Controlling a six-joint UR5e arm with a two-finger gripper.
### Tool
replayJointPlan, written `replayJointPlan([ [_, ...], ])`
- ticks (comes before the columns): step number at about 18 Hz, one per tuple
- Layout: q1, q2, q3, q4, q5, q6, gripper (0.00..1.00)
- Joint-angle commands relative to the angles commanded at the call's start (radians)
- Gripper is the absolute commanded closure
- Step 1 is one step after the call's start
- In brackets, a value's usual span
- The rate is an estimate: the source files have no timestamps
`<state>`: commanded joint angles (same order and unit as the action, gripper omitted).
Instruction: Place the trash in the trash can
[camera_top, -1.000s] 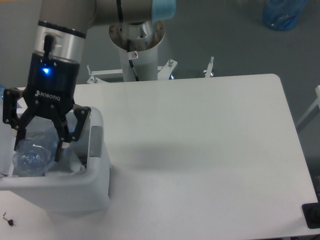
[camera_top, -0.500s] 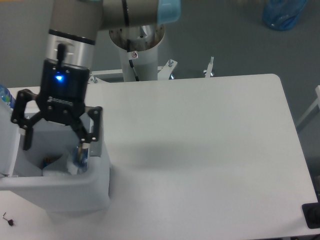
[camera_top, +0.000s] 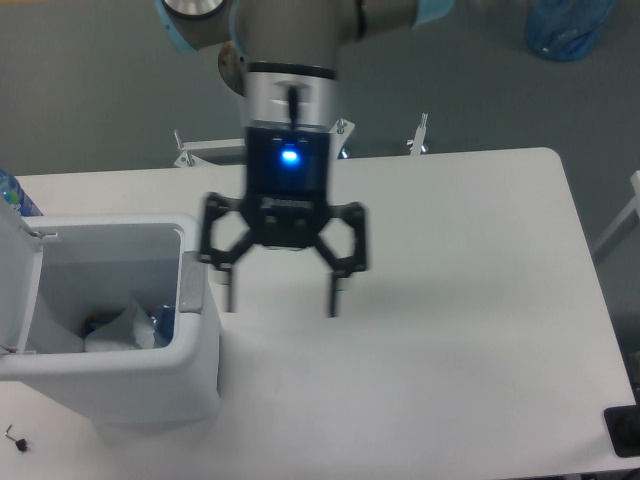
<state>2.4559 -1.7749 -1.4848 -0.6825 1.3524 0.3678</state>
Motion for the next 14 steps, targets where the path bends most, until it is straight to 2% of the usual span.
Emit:
replayJointPlan([
  [3, 0.005, 0.002, -0.003, -0.029, 0.118, 0.109, 0.0],
  [7, 0.032, 0.04, -0.023, -0.138, 0.142, 0.288, 0.0],
  [9, 0.058, 0.066, -0.044, -0.172, 0.14, 0.376, 0.0],
  [14, 0.084, 0.095, -0.069, -0.183, 0.142, 0.398, 0.0],
])
